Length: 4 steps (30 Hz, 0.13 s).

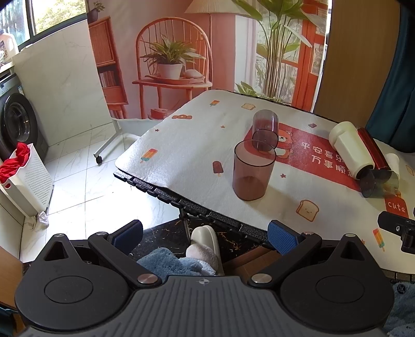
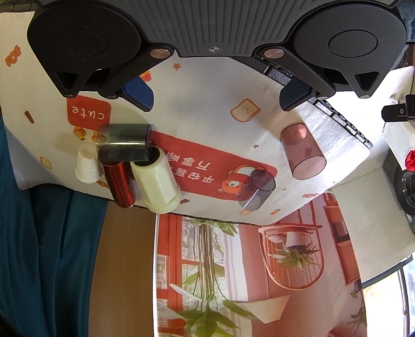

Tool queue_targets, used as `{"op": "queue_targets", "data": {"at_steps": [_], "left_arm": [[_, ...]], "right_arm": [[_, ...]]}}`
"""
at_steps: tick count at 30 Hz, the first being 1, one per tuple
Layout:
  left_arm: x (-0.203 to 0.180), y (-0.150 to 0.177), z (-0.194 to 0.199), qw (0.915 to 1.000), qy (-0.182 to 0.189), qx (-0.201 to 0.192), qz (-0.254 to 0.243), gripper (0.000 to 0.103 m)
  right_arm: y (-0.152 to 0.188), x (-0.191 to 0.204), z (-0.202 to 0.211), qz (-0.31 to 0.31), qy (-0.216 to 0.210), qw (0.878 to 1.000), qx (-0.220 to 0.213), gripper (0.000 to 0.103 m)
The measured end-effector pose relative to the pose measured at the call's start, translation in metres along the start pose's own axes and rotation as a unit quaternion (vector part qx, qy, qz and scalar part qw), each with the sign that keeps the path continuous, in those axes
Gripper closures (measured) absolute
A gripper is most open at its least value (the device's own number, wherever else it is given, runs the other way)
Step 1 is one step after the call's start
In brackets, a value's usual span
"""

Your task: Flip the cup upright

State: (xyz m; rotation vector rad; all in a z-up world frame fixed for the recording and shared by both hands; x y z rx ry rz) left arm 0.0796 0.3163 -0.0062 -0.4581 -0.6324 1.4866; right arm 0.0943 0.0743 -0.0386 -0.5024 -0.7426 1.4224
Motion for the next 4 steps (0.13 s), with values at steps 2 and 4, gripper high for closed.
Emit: {"op": "queue_targets", "data": {"at_steps": [2,4], "left_arm": [[0.0007,0.0006,-0.0001,1.0,0.0,0.001,0.002,0.0],[0.001,0.001,-0.0002,1.0,-0.001,0.002,0.001,0.0]], "right_arm": [[0.0,-0.0009,-0.0001,-0.001,0.001,1.0,-0.001,0.0],[0.0001,-0.0016,-0.0004,-0.003,0.001,1.0,-0.001,0.0]]}}
Point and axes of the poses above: each gripper's, at about its wrist camera, not at the fingertips, and z roughly against the way its jaws point, x to its left, y to its underside, the point moved 5 cm from there along -z, roughly the way its jaws point, and after that the axes turned 5 degrees about -z, right-handed, at the moved point
